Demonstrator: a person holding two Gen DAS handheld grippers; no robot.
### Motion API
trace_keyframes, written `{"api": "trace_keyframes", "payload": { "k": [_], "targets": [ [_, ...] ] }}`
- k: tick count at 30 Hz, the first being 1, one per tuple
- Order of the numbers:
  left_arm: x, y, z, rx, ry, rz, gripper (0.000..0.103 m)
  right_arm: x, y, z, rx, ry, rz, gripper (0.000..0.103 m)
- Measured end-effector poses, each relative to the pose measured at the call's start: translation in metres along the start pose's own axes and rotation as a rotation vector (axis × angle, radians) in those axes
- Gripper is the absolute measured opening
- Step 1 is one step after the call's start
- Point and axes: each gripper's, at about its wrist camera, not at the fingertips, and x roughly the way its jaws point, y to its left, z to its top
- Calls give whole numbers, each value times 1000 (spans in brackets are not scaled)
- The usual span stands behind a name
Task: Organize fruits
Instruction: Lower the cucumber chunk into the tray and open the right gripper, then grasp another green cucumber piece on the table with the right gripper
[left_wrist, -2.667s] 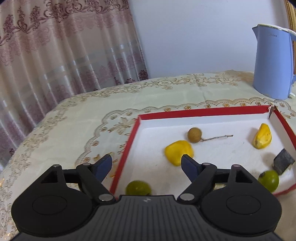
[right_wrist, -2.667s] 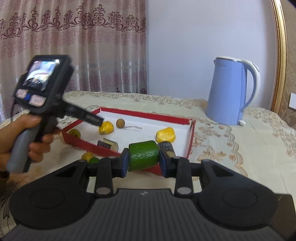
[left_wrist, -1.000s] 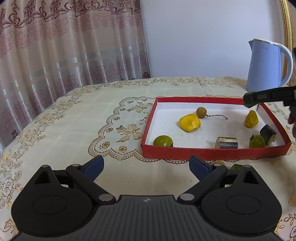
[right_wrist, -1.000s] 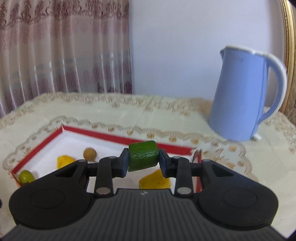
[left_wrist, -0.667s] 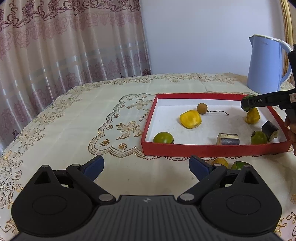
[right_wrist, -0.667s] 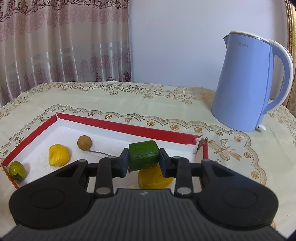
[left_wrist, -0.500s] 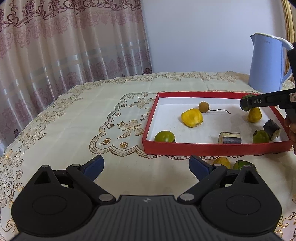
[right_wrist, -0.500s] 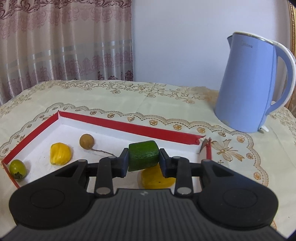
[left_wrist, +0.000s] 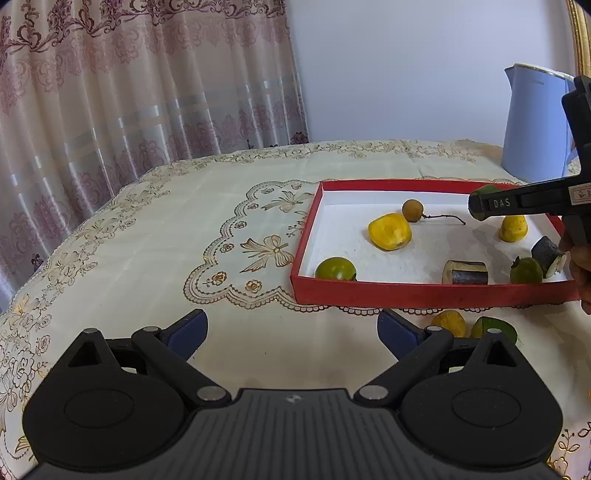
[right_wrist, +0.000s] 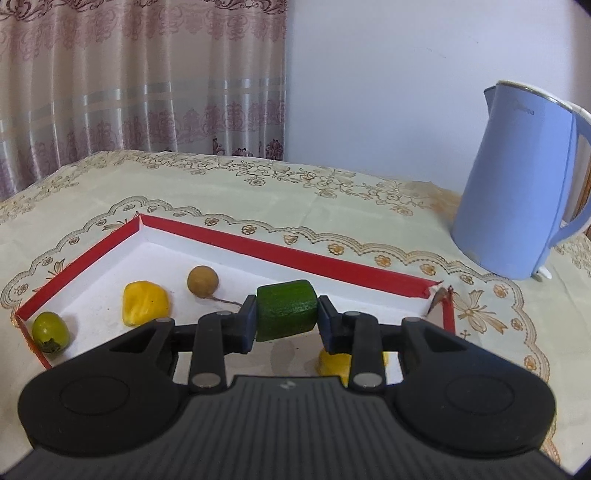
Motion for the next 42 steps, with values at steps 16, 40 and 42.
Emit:
{"api": "trace_keyframes", "payload": {
  "k": [16, 40, 42],
  "targets": [
    [1, 3, -1, -18, 11, -5, 99, 2, -9, -1, 6, -8, -76, 49],
    [-13, -6, -6, 76, -167, -106, 99, -146, 36, -94, -121, -99, -112, 103],
    [-11, -7, -6, 81, -168, -63, 99, -147, 46, -97, -154, -123, -88, 103]
  ]
}}
